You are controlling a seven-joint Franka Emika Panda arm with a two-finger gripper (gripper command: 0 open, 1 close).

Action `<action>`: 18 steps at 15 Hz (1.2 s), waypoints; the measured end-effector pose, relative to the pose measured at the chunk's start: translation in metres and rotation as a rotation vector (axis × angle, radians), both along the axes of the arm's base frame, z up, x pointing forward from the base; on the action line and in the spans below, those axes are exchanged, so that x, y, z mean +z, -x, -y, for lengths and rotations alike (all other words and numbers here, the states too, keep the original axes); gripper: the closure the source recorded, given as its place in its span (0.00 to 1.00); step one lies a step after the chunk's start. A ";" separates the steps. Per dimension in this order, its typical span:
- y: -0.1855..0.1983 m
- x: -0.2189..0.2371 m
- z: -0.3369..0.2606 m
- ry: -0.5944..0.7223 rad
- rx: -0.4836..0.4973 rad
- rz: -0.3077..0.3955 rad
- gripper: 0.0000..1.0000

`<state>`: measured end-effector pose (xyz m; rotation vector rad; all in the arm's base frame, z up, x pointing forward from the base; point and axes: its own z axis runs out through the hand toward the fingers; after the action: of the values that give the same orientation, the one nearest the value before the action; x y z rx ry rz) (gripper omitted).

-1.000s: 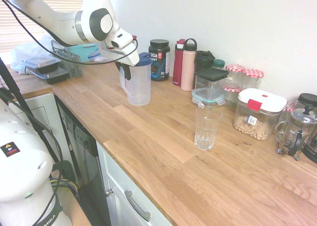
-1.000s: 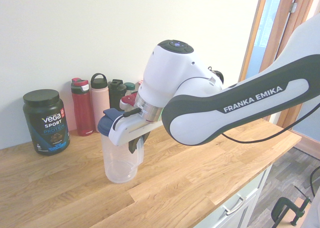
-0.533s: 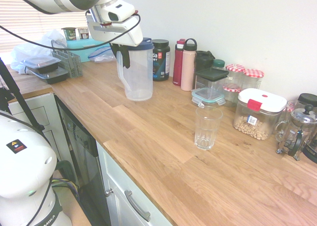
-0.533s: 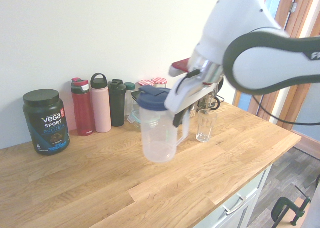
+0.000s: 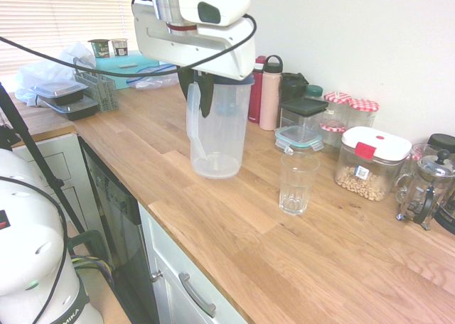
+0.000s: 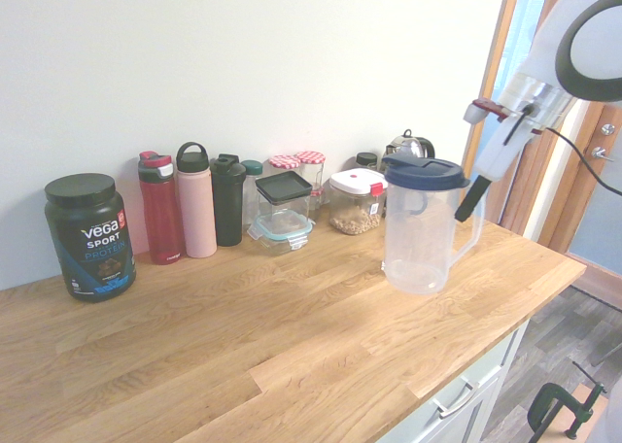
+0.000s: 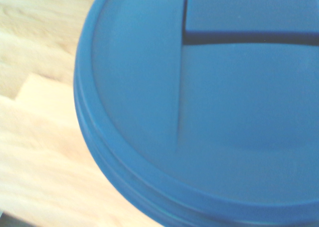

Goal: Pour me some water

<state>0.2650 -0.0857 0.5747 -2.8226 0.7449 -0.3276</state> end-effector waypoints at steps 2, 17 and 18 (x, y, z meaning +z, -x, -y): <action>0.016 0.005 0.048 -0.031 0.001 0.013 1.00; -0.112 0.061 0.194 0.375 0.397 -0.151 1.00; -0.124 0.057 0.186 0.431 0.417 -0.199 1.00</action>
<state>0.3889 -0.2719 0.6321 -3.3521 0.1019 -0.1504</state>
